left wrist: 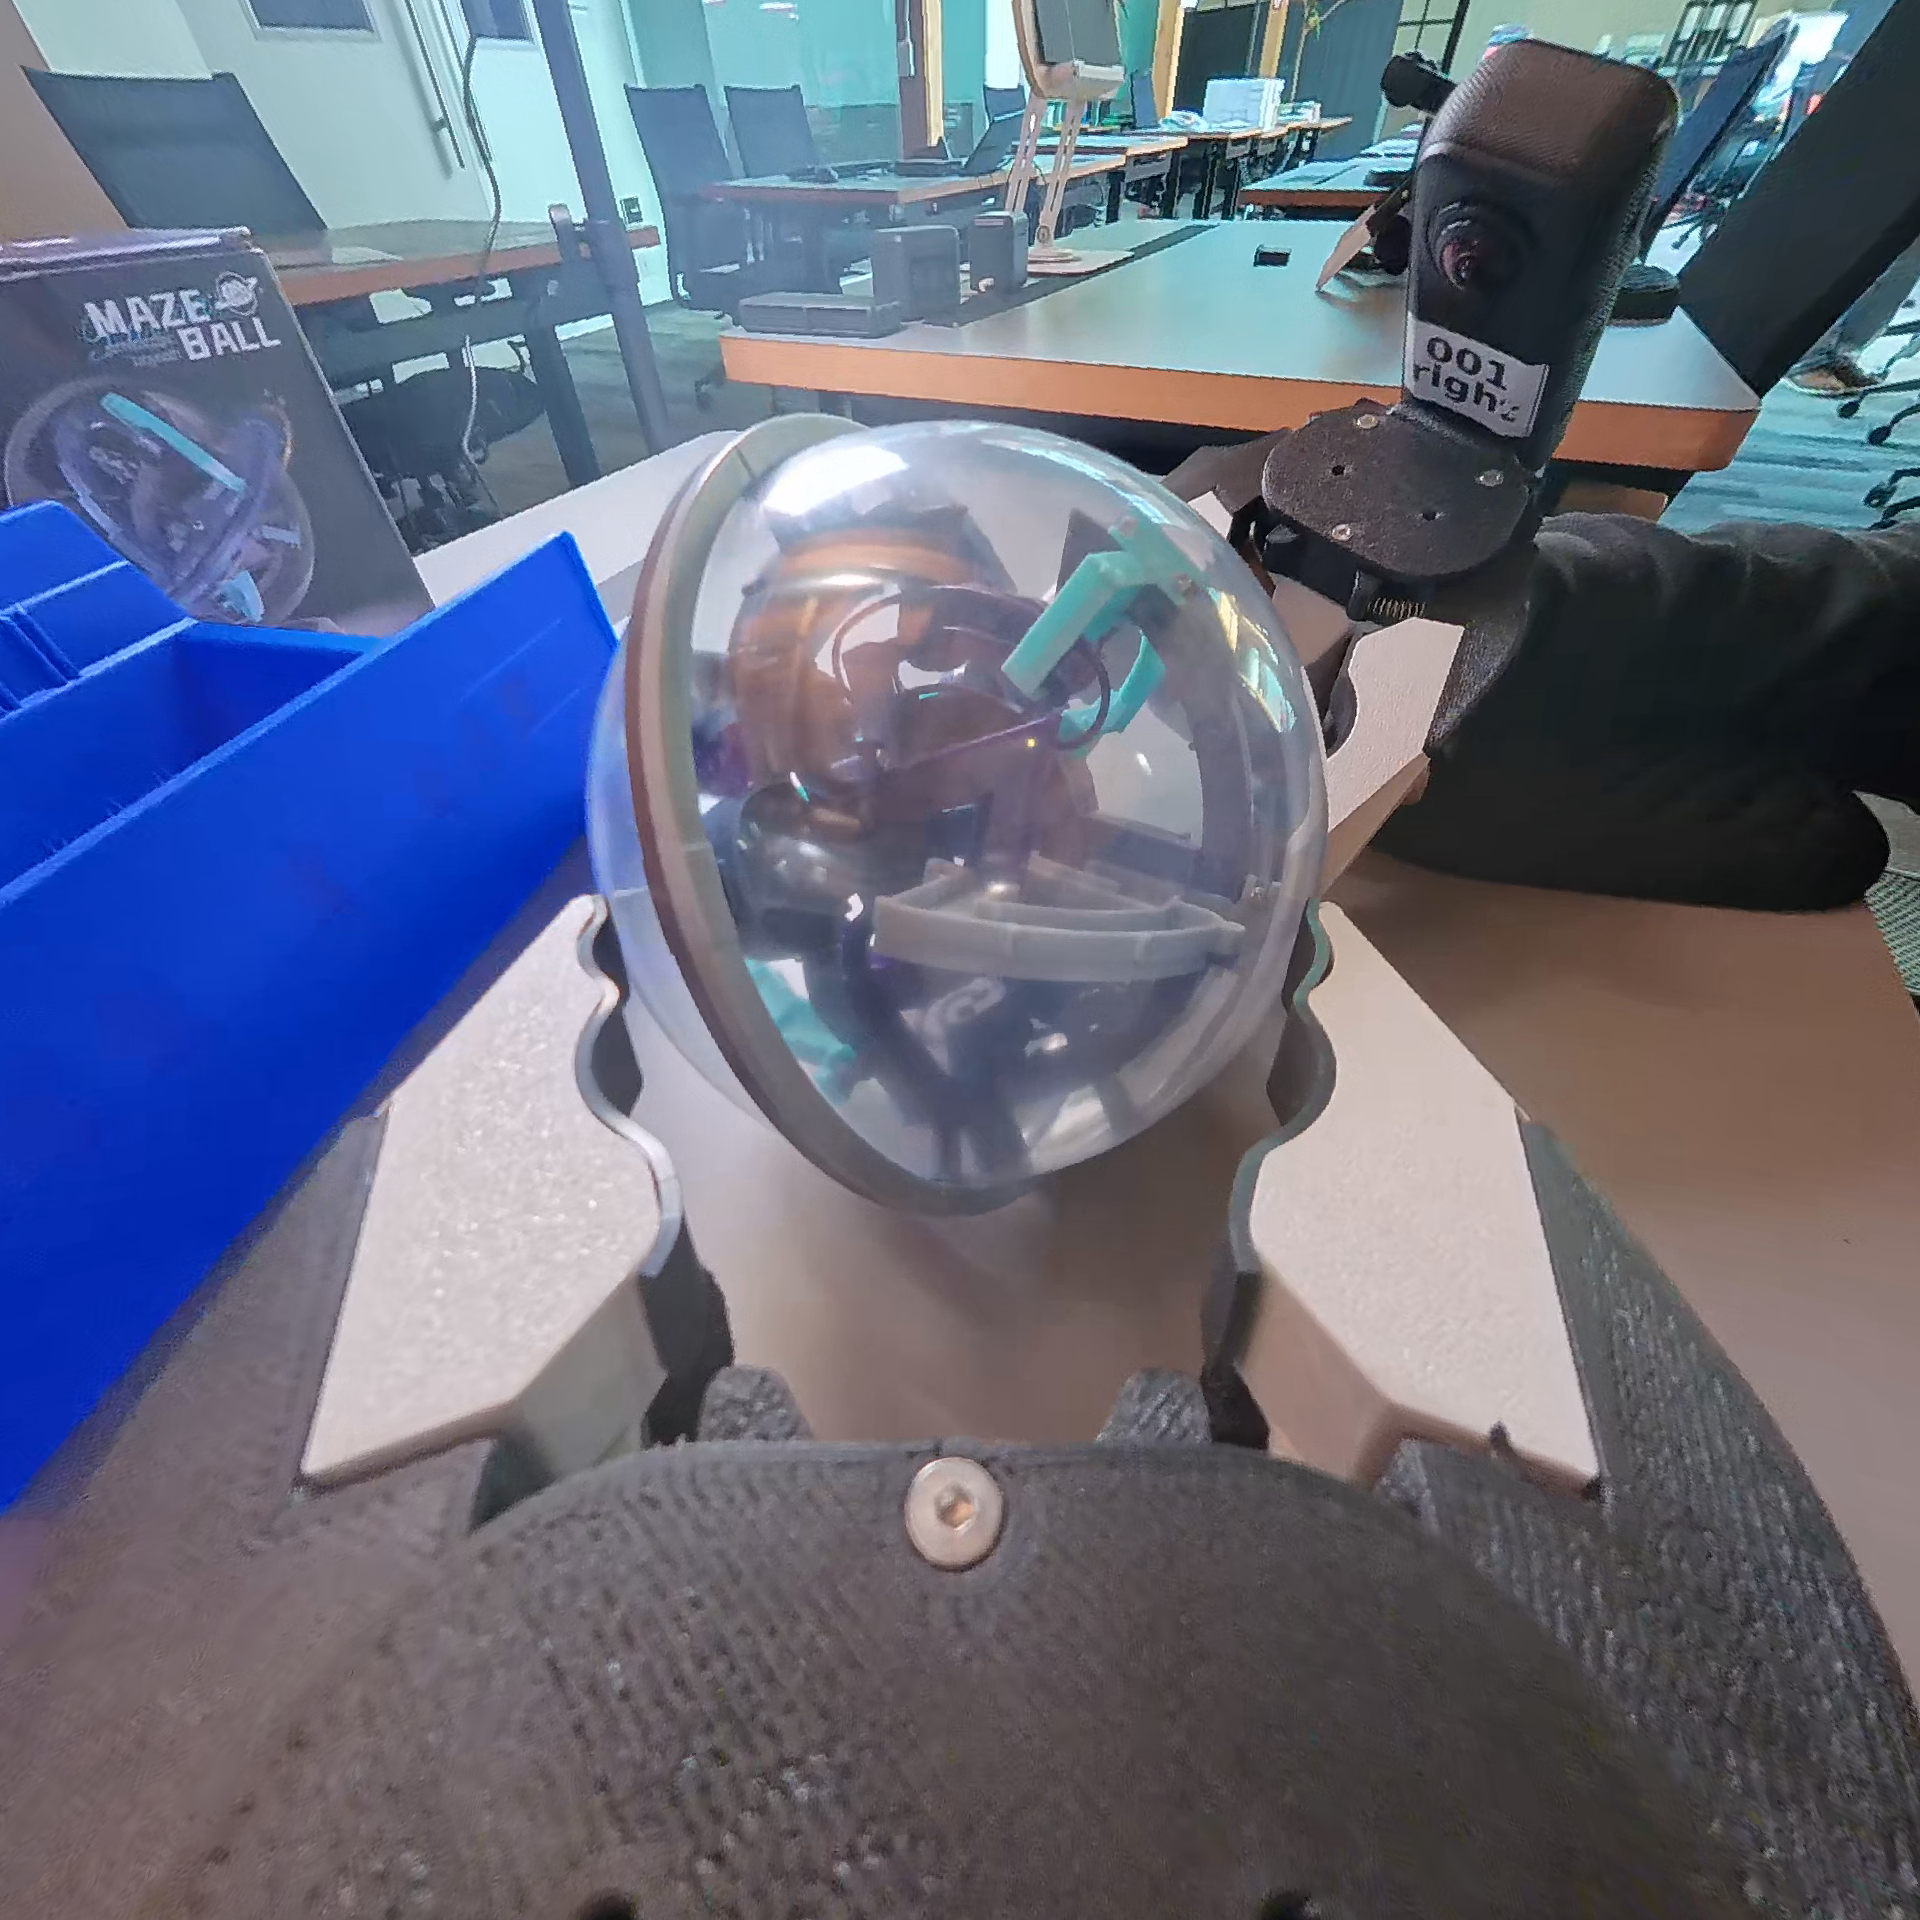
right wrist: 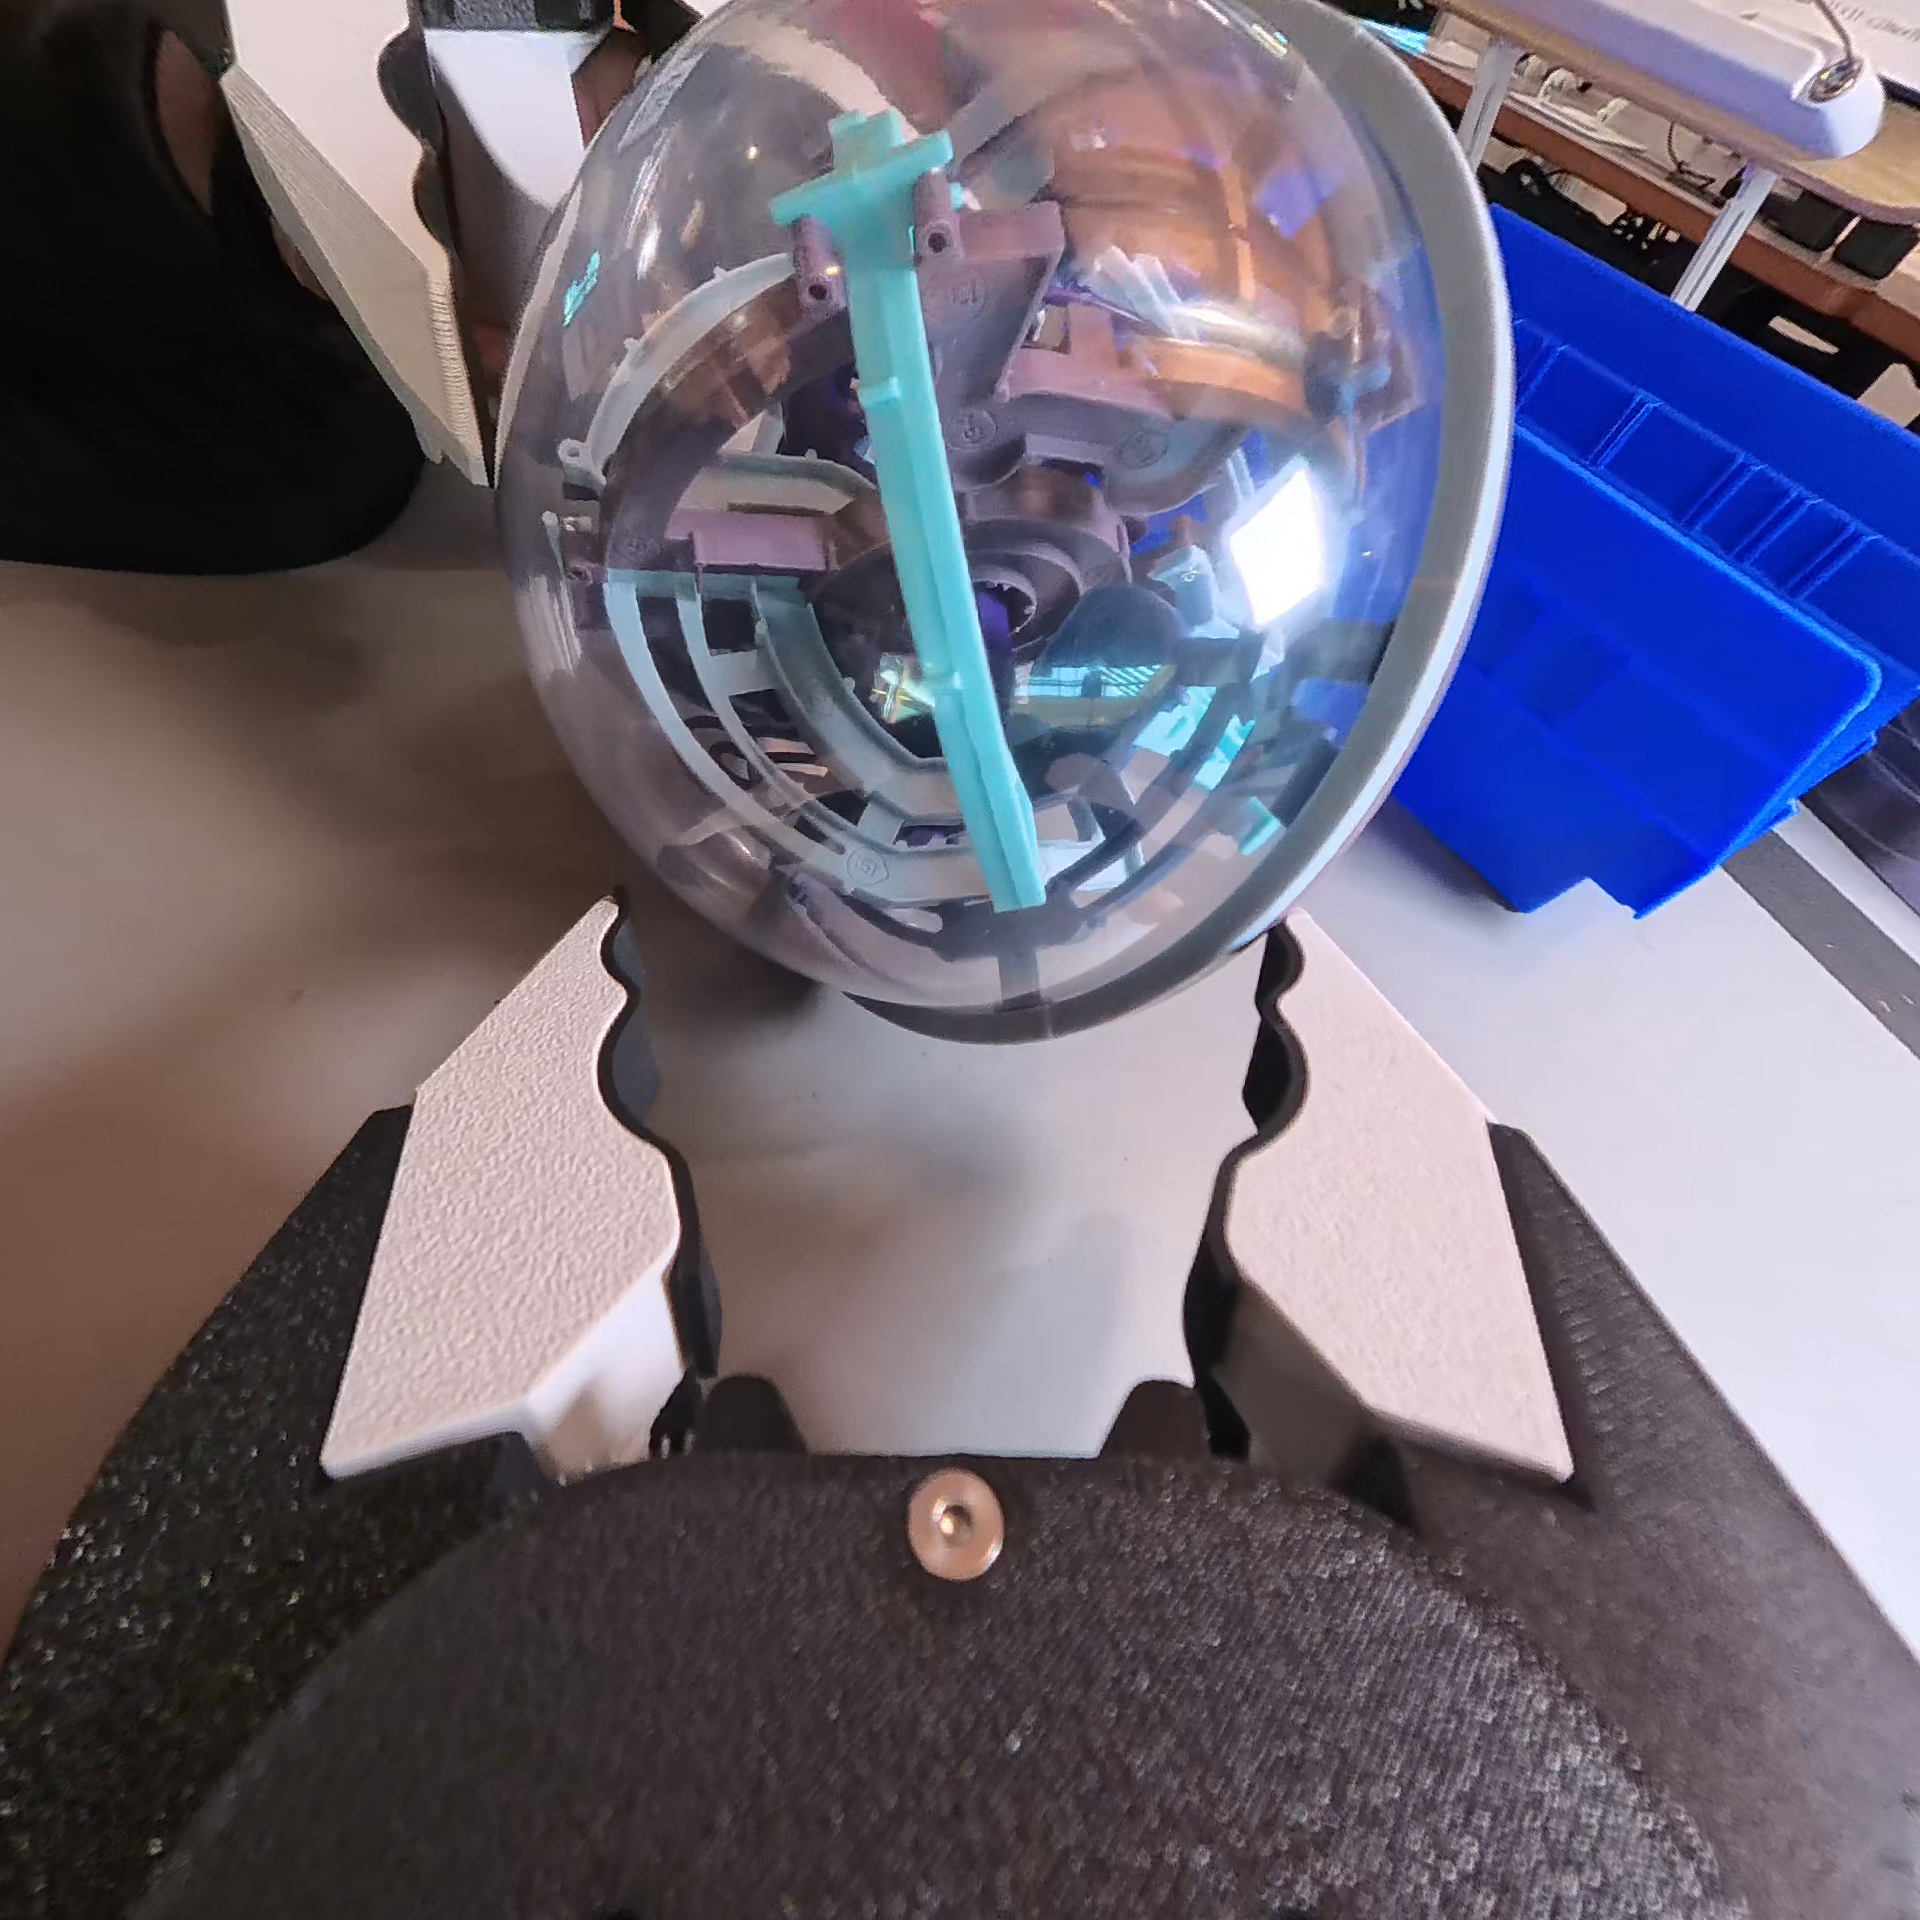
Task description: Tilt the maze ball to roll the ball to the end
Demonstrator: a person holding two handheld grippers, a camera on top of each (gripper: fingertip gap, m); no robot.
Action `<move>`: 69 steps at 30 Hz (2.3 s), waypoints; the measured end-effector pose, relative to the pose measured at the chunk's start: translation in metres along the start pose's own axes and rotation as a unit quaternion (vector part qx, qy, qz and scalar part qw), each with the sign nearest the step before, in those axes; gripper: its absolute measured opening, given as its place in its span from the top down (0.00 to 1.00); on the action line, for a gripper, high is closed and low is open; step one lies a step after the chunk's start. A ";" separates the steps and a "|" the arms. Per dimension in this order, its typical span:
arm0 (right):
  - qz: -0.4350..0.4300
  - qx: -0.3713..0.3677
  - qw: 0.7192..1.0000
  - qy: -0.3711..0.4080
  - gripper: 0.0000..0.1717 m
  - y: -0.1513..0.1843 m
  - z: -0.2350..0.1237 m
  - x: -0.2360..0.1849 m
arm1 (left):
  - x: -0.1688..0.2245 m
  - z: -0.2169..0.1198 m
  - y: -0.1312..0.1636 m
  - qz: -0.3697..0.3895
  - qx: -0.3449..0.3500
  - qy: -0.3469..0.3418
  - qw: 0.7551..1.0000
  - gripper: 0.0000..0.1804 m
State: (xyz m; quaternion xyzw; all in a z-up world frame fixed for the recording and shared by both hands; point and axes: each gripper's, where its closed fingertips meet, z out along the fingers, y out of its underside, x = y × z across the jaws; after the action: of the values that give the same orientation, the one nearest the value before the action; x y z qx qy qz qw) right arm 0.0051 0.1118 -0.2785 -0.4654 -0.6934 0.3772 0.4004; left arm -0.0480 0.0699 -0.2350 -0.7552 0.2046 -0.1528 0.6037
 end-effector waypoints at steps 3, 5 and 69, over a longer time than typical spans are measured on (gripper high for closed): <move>-0.003 -0.001 1.000 0.005 0.33 0.000 0.000 0.001 | 0.000 0.001 0.000 -0.009 0.000 0.001 1.000 0.31; -0.003 0.001 1.000 0.006 0.33 -0.001 -0.001 0.002 | -0.001 0.001 0.000 -0.018 0.000 0.003 1.000 0.31; 0.122 0.154 0.980 0.039 0.19 -0.067 -0.009 0.053 | -0.033 0.018 -0.001 -0.020 -0.029 -0.096 0.995 0.35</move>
State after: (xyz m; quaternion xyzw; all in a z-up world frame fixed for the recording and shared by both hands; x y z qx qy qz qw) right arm -0.0222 0.1441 -0.2042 -0.4938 -0.5489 0.5067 0.4452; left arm -0.0675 0.1020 -0.2375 -0.7875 0.1349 -0.0858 0.5953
